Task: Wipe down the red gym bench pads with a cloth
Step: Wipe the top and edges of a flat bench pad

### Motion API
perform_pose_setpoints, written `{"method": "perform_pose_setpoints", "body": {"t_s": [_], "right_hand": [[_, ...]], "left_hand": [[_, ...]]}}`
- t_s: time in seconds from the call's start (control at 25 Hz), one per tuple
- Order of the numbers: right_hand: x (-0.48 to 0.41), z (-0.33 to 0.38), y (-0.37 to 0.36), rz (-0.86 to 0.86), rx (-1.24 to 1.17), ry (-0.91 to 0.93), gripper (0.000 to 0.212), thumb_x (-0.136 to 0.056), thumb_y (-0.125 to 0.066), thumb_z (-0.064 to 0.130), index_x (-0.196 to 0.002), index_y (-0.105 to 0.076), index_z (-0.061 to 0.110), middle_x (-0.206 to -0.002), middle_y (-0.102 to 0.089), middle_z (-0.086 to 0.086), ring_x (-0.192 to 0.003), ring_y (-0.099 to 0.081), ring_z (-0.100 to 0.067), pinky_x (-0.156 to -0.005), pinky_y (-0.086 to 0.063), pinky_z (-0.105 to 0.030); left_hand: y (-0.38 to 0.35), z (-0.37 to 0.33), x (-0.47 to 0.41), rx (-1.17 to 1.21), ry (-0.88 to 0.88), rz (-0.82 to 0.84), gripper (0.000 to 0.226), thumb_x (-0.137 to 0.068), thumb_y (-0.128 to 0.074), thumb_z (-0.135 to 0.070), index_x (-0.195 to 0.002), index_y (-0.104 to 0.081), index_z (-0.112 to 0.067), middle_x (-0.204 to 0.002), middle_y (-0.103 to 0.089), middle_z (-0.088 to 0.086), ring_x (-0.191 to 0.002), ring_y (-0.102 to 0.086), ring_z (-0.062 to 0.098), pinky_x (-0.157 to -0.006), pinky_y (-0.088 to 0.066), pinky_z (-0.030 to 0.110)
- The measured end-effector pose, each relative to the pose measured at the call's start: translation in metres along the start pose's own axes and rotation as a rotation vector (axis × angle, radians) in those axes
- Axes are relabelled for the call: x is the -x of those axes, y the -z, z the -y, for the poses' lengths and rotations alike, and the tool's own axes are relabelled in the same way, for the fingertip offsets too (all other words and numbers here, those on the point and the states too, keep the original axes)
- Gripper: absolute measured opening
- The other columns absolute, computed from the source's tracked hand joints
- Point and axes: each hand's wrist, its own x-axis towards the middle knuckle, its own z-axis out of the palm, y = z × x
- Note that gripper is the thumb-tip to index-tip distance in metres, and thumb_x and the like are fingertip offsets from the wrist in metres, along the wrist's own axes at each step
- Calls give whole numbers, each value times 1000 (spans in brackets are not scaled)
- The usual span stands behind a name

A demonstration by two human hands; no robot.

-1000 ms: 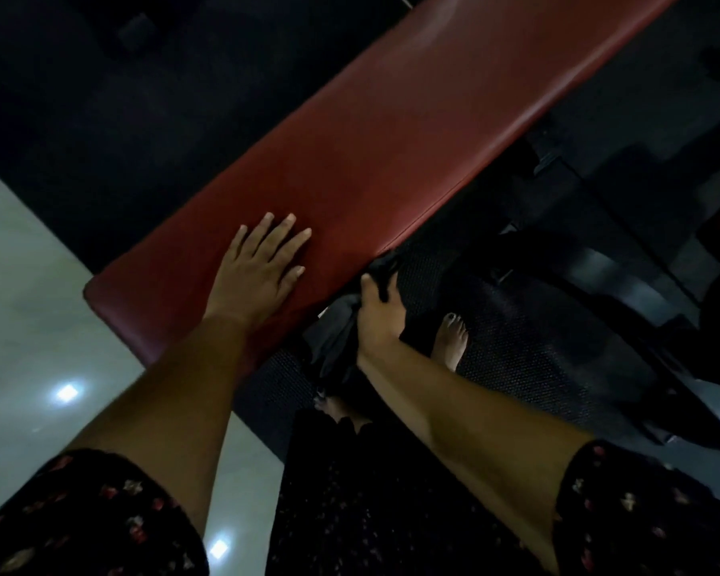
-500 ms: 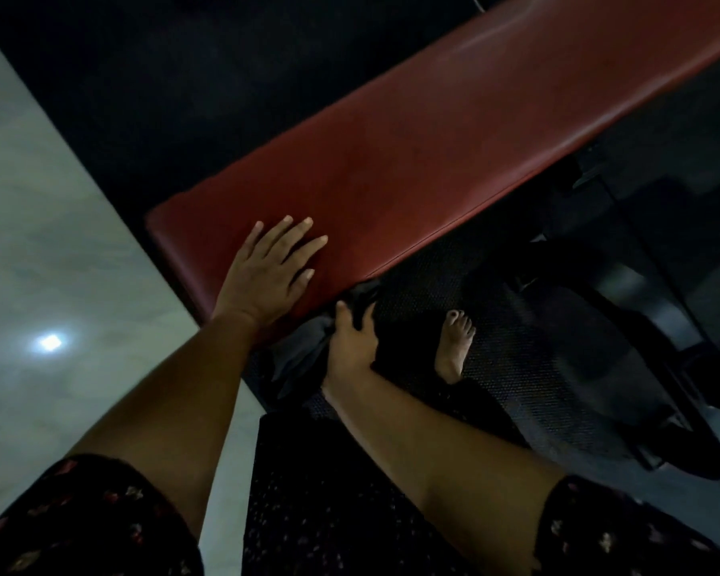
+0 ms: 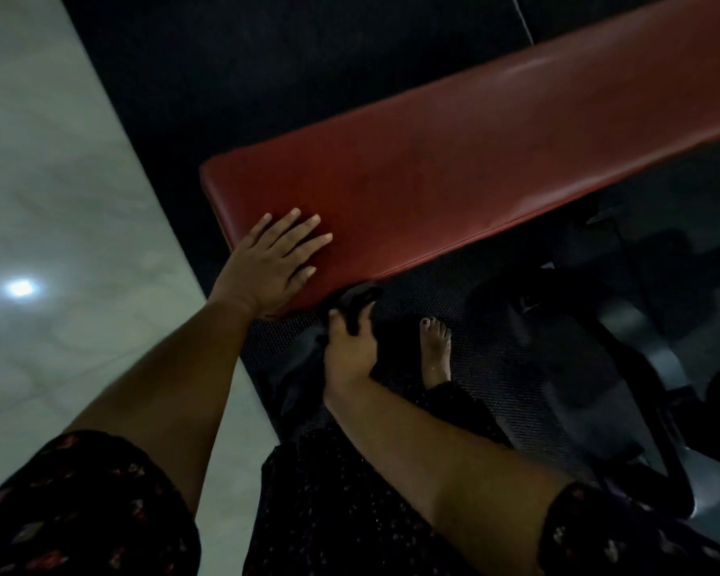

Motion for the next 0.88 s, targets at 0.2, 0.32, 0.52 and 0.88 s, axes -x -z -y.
{"method": "perform_pose_setpoints", "body": {"t_s": [0.2,0.32,0.52,0.88], "right_hand": [[12,-37,58,377,1277,1382,77,-76,-70,39,-144,-35,46,-149,-39,1,-107,-52,-35,-78,-51,-42],[-39,9,94,385,1665,1963,56,-86,-58,36,-141,-46,35,-145,-46,3,-109,-46,-34,-74,-49,-42],[-111,93,129,381,2390,2315,49,-93,-49,23,-142,-48,19,-161,-10,-7,-128,-30,-35,-87,-42,-46],[-47,43,28,383,2110,2609,45,-96,-31,18,-131,-58,13,-154,-34,-1,-124,-47,-23,-83,-46,-37]], "left_hand": [[4,10,13,-33,-13,15,51,-101,-31,-45,-149,-32,-27,-155,-35,5,-144,-29,29,-117,-21,53],[2,13,16,-31,-15,49,52,-102,-28,-47,-150,-30,-28,-158,-30,4,-146,-25,28,-118,-18,51],[6,19,26,25,157,52,58,-99,-26,-56,-150,-31,-29,-157,-31,7,-146,-24,30,-118,-17,51],[14,30,14,76,289,75,60,-97,-29,-52,-152,-30,-26,-159,-26,8,-148,-17,31,-119,-13,49]]}}
